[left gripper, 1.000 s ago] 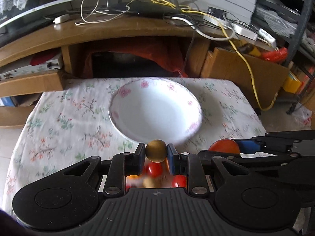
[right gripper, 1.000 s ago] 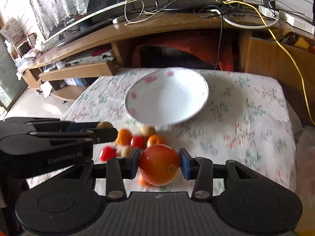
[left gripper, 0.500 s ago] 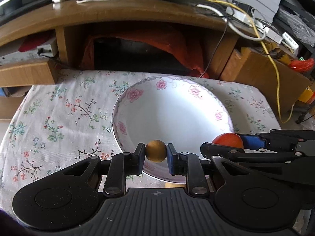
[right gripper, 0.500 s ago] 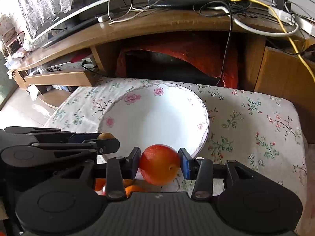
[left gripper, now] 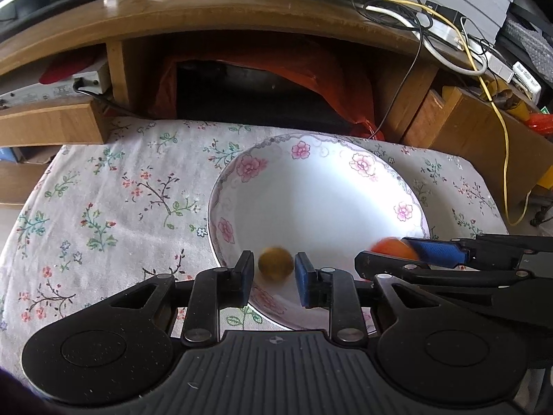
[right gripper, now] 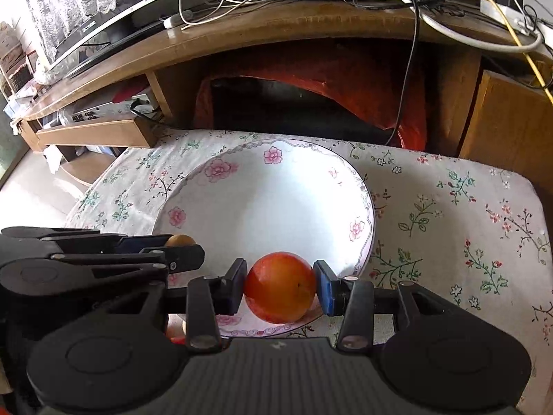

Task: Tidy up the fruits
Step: 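Open the left gripper over the bowl while the right gripper releases the red-orange fruit, then move the right gripper to the orange mandarin and grasp it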

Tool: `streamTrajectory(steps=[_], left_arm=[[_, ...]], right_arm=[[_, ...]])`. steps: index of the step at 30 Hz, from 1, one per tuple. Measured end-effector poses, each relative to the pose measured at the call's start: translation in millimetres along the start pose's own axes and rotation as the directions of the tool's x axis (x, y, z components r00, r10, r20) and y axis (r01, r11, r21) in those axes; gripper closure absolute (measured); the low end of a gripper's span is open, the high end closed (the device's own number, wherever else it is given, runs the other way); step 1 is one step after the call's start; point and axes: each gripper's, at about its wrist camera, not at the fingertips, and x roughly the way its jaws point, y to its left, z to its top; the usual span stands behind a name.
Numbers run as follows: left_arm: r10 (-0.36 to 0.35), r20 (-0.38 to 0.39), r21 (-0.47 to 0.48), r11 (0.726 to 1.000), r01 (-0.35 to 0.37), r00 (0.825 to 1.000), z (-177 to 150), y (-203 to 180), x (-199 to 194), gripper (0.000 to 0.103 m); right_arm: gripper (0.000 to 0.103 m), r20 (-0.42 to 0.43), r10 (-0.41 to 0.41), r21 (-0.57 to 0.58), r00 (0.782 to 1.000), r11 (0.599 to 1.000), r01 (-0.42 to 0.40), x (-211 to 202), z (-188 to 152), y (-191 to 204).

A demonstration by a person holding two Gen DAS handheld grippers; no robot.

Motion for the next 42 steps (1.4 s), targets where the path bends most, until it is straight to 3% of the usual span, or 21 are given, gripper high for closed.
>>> streamTrajectory(steps=[6,15,21,29,42], left_arm=[[-0.002,0.02,-0.012,1.0,0.003,1.0,3.5,1.5,-5.1,0.059],[-0.018,0.072,-0.003,1.0,0.018,0.997,8.8,-2.0,-25.4,0.057],[-0.026,0.075,0.001,1.0,0.026,0.997,3.1,-2.4,-33.5,0.047],[-0.013,0.087,0.061,0.998,0.008,0.996,-11.5,-10.7,-47.7,0.045],[-0.012,0.048,0.06,0.998,0.009,0.999,-43.5,-12.0,-62.5,0.044]], right_arm=[[0.06,0.018,0.001,-0.006,1.0,1.0,-0.001,-3.6,2.1,-0.3],[0.06,0.065,-0.006,0.019,0.998,1.0,0.005,-24.8,6.4,0.3],[0.06,0.079,-0.006,0.021,0.997,1.0,0.004,-35.6,2.7,1.6],[0.06,0.105,0.0,0.052,0.995,0.999,-0.006,-53.3,-2.2,-0.3],[0.06,0.082,-0.004,0.065,0.997,0.998,-0.002,-75.9,-32.4,1.2]])
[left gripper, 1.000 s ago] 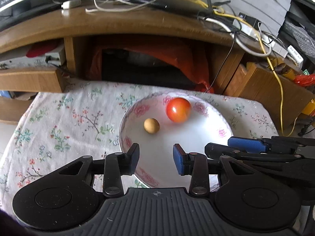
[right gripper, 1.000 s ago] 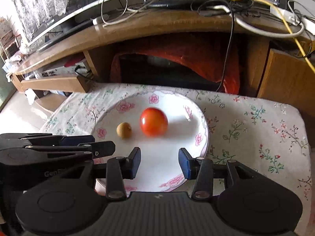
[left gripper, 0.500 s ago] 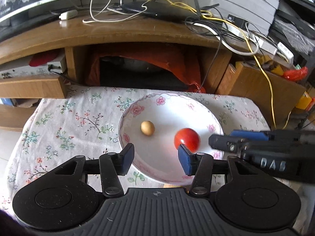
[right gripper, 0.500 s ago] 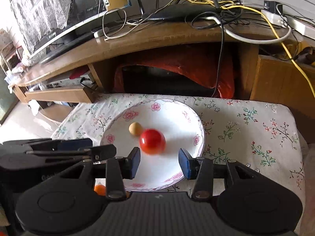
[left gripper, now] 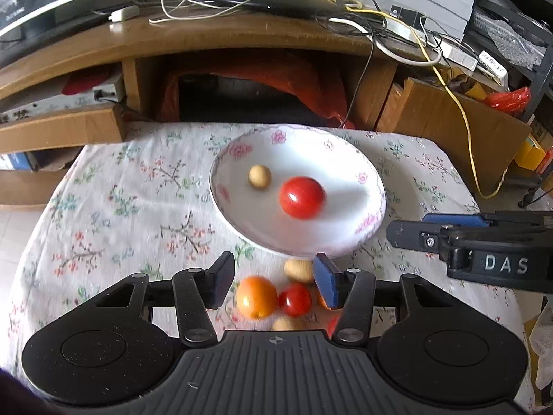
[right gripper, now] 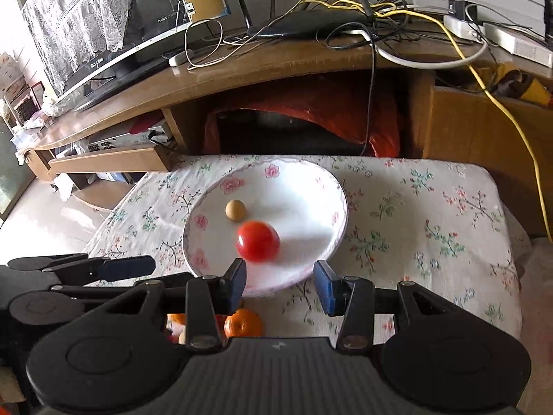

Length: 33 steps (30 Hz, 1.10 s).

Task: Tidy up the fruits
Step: 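Move the right gripper to the orange mandarin and grasp it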

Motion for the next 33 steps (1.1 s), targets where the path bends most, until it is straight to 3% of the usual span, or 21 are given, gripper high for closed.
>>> streamTrajectory(steps=[21,33], left_arm=[[-0.019,-0.021,-0.037,0.999,0.018,1.0,-22.6,7.0,-24.1,0.04],[-0.021,-0.041,-0.04,0.999,0.019,0.999,-23.6,9.2,-17.9,0.038]], right_arm=[[0.059,-0.115,0.03,0.034,0.993,0.999,-0.026,-6.8,-57.4,15.2],[0.059,-0.173,0.046,-0.008,0.984,0.999,-0.048,11.4,-67.5,29.0]])
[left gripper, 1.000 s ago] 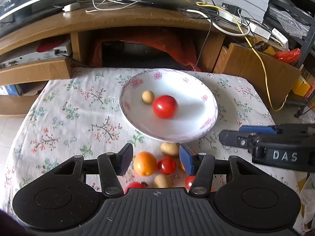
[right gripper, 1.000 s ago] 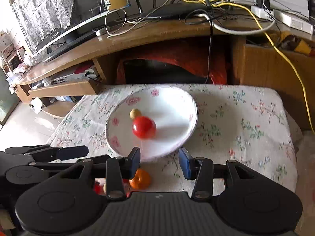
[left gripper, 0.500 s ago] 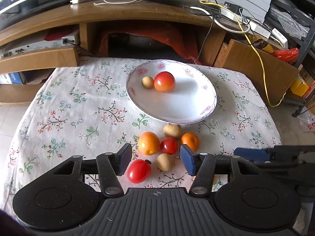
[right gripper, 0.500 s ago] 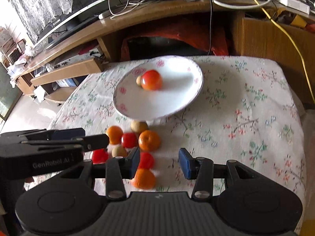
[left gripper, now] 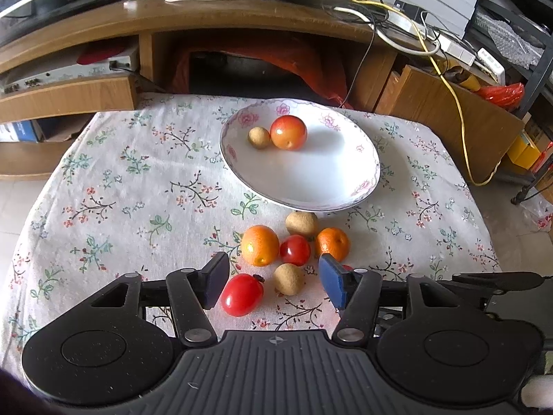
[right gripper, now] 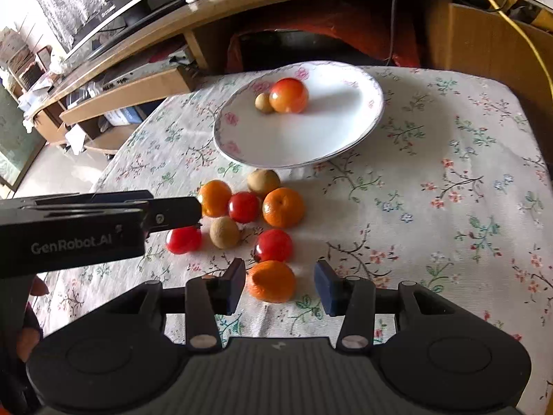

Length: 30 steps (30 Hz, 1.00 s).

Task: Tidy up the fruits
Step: 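Move the right gripper to the orange mandarin and grasp it, then grasp the red tomato with the left gripper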

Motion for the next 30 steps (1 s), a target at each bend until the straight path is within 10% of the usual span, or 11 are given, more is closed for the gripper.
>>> streamTrajectory(steps=[30], left_arm=[[-0.022,-0.139,0.038,0.999,0.027,0.99,-15.3,12.1,40.3,0.047]], right_arm=[[0.069,-0.054,0.012,0.013,0.998,1.0,-0.011,7.0,-1.1,-12.0]])
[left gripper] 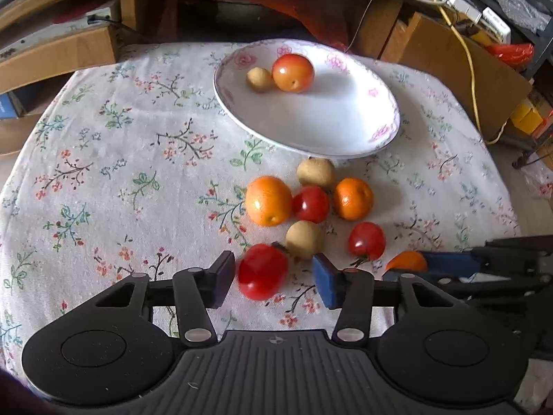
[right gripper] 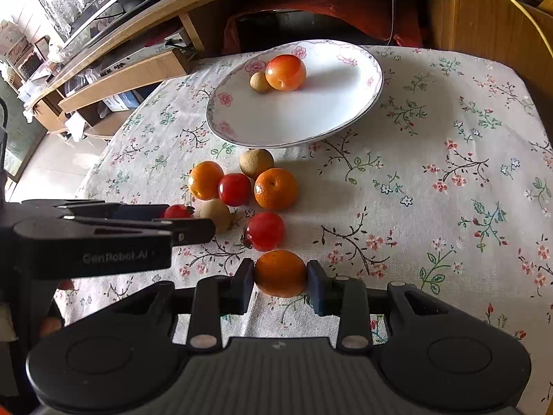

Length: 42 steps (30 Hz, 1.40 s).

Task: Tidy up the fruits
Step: 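Grasp the red tomato with the left gripper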

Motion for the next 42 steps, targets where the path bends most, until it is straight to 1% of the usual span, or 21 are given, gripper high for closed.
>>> streamTrajectory(steps=[5,9,12,14,15,16,18,22,27,30,33,36,40,42], left_arm=[[0.016,0.004,0.025,1.0,-0.016,1.0,0.6,-4.2,1.9,0.045],[0.045,0.015,0.067,0.997,-0.046,0.999,-1.4,-11.2,4.1,0.045],[0.077,0.026,0.095,0.992,-0.079,0.997,-4.1,-16.1,4.9,0.047],[0.089,0.032,0.094,0.991,-0.092,0.996,-5.5,-15.9,4.2,0.052],[0.091,0.033,0.09,0.992,-0.093,0.995,-5.5,-15.6,3.9,0.056],[0.089,0.032,0.085,0.992,-0.091,0.996,-5.9,-14.6,2.6,0.06],[0.074,0.024,0.076,0.994,-0.076,0.997,-7.3,-13.5,0.9,0.064],[0.071,0.013,0.097,0.993,-0.072,0.997,-14.5,-18.1,-3.8,0.066],[0.055,0.008,0.083,0.995,-0.055,0.998,-23.5,-19.7,-9.6,0.069],[0.05,0.012,0.079,0.996,-0.051,0.999,-25.6,-20.0,-11.6,0.069],[0.047,0.031,0.07,0.996,-0.049,0.998,-23.4,-18.9,-14.0,0.064],[0.055,0.044,0.063,0.996,-0.058,0.997,-19.2,-19.0,-12.5,0.054],[0.074,0.036,0.063,0.995,-0.076,0.997,-14.4,-19.8,-1.4,0.053],[0.077,0.048,0.062,0.995,-0.08,0.996,-12.8,-20.3,0.1,0.054]], right_arm=[[0.069,0.001,0.003,0.003,1.0,1.0,-0.003,0.2,0.0,-1.0],[0.069,0.001,0.007,0.006,1.0,1.0,-0.007,0.6,0.2,-1.7],[0.069,-0.002,-0.001,-0.011,1.0,1.0,0.001,2.7,0.1,0.0],[0.069,0.002,-0.008,-0.026,1.0,1.0,0.008,3.3,-0.4,1.5],[0.069,0.008,-0.012,-0.032,1.0,0.999,0.012,3.6,-0.8,2.2],[0.069,0.012,-0.02,-0.041,1.0,0.999,0.02,4.2,-1.3,3.2],[0.069,0.014,-0.037,-0.075,0.999,0.996,0.038,4.2,-2.0,7.1],[0.069,0.001,-0.034,-0.101,0.999,0.994,0.034,0.7,-4.9,10.8],[0.069,-0.001,-0.032,-0.11,0.999,0.993,0.032,-7.5,-12.8,12.5],[0.069,0.005,-0.04,-0.099,0.999,0.994,0.041,-13.6,-19.4,10.9],[0.069,0.009,-0.049,-0.084,0.999,0.995,0.05,-19.0,-26.0,8.5],[0.069,0.005,-0.05,-0.075,0.999,0.996,0.051,-20.0,-29.5,6.5],[0.069,-0.001,-0.049,-0.069,0.999,0.996,0.049,-17.3,-28.6,4.4],[0.069,0.0,-0.046,-0.059,0.999,0.997,0.046,-16.1,-26.3,2.4]])
